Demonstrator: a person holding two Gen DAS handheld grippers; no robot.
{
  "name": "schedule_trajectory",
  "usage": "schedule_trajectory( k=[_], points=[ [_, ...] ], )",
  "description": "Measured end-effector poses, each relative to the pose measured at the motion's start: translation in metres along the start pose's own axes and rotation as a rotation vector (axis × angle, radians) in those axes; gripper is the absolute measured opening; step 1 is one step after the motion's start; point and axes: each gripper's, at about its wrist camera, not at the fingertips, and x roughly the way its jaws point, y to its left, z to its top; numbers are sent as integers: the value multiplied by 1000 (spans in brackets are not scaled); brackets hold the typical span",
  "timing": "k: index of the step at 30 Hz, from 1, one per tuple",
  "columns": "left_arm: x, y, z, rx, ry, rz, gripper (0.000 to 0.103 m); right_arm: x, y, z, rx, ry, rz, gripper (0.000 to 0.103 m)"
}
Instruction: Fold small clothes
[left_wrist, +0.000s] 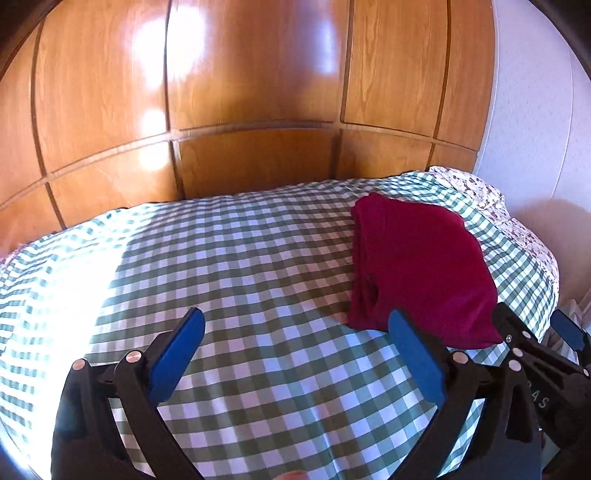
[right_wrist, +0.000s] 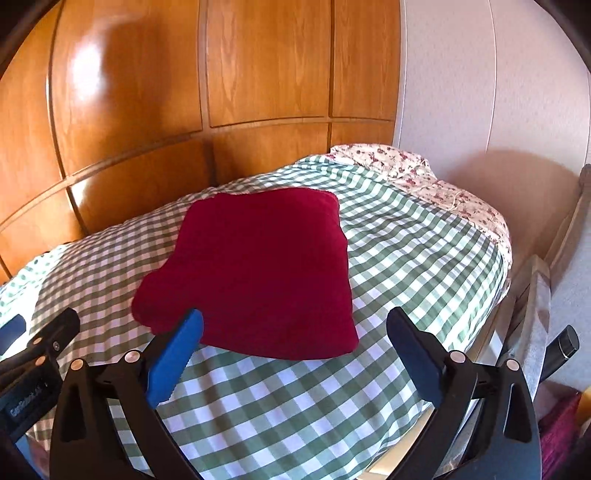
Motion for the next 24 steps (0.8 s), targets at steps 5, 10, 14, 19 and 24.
schedule_trajectory(
  k=[5,10,14,19,24],
  points=[
    [-9,-2,-2,12,-11,10,100,-4,2,-3,-3,3,10,99],
    [-11,-4,-3,21,-6,18,100,-7,1,-5,6,-2,15,99],
    [-13,-4,-2,20,-11,19,100,-6,-2,-5,20,0,16,99],
    [-15,-5,-3,29,-16,26,100,-4,-2,-5,18,7,20,99],
    [-16,-4,-3,29,-20,30,100,-3,-1,-7,15,7,17,99]
  ],
)
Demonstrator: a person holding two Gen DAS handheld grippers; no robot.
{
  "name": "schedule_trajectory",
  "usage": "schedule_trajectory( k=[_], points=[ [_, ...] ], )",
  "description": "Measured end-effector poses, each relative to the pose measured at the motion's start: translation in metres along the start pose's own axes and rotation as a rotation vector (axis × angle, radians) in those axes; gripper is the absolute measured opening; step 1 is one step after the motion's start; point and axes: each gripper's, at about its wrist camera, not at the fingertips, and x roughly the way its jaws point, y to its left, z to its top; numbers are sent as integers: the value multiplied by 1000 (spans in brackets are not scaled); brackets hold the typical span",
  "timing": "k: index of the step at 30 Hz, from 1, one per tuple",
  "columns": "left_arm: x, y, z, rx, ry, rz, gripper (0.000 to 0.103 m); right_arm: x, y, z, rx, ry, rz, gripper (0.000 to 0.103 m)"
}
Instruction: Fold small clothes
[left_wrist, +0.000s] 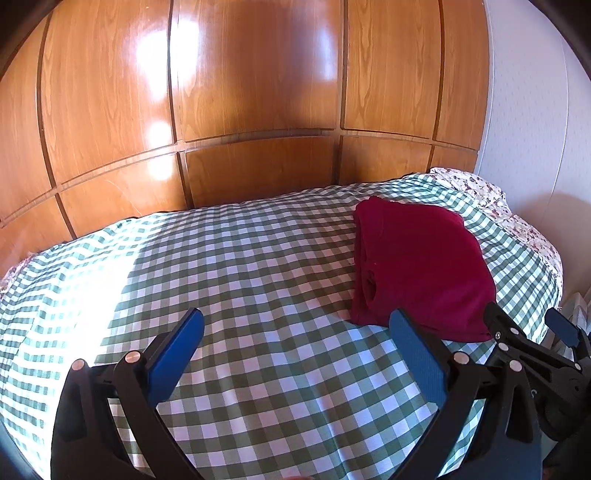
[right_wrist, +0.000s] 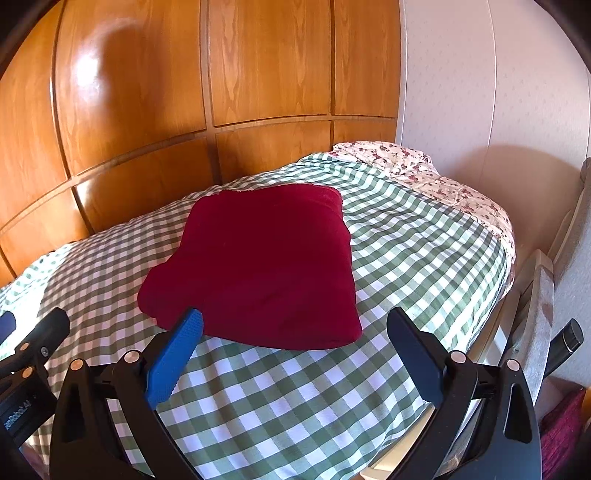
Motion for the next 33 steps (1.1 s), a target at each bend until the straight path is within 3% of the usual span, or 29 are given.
schedule_trajectory(
  k=[25,33],
  points=[
    [-9,1,0,-5,-29,14,100,4,3,-6,0,20,7,99],
    [4,4,-3,-33,26,19,100,7,-6,1,23,24,26,99]
  ],
)
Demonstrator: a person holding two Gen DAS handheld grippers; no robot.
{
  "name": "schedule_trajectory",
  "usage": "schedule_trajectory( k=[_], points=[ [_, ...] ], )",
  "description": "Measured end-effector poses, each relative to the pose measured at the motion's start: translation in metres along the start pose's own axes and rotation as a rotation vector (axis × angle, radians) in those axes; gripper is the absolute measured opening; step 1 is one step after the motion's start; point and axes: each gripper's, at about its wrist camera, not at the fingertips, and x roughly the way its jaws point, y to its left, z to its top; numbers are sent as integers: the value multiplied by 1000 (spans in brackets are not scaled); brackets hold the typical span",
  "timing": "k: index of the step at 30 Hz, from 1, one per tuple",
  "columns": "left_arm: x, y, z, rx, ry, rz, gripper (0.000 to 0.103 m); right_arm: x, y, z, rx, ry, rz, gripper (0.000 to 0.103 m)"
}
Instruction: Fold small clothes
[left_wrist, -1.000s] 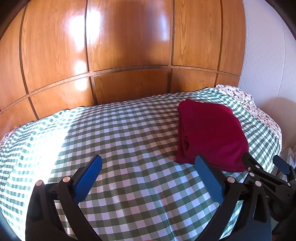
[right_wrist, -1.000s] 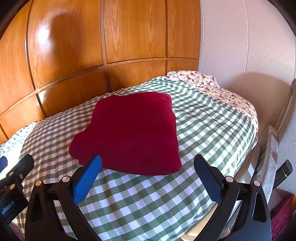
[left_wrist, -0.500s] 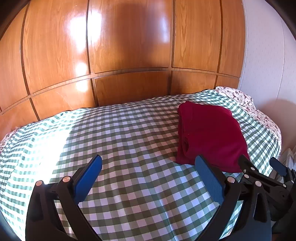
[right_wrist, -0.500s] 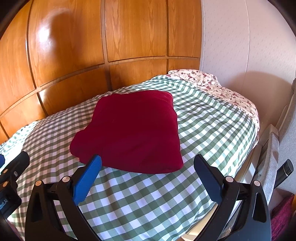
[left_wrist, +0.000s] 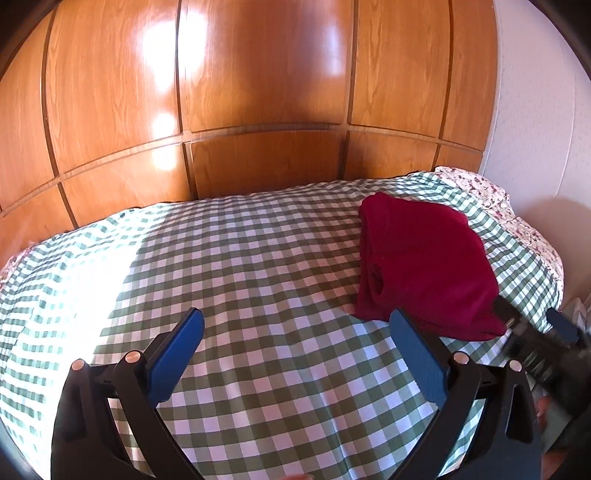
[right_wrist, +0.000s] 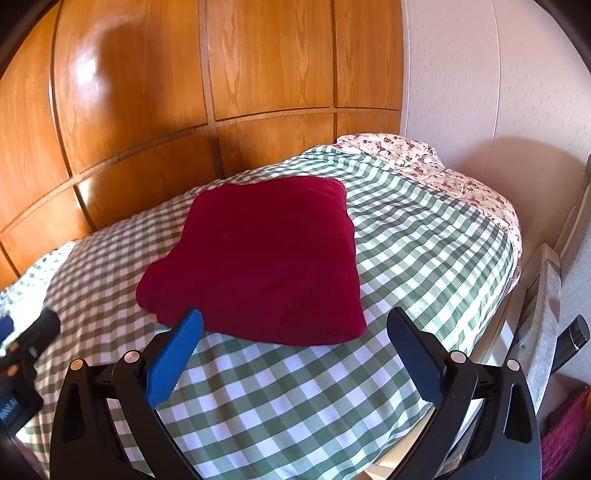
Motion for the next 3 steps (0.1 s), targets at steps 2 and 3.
schedule_trajectory(
  k=[2,3],
  points=[
    [4,0,-1,5,7,6,100,3,-11,9,24,-7,6,99],
    [6,0,-2,7,13,7,100,5,-17,14,30,-13,-4,99]
  ],
)
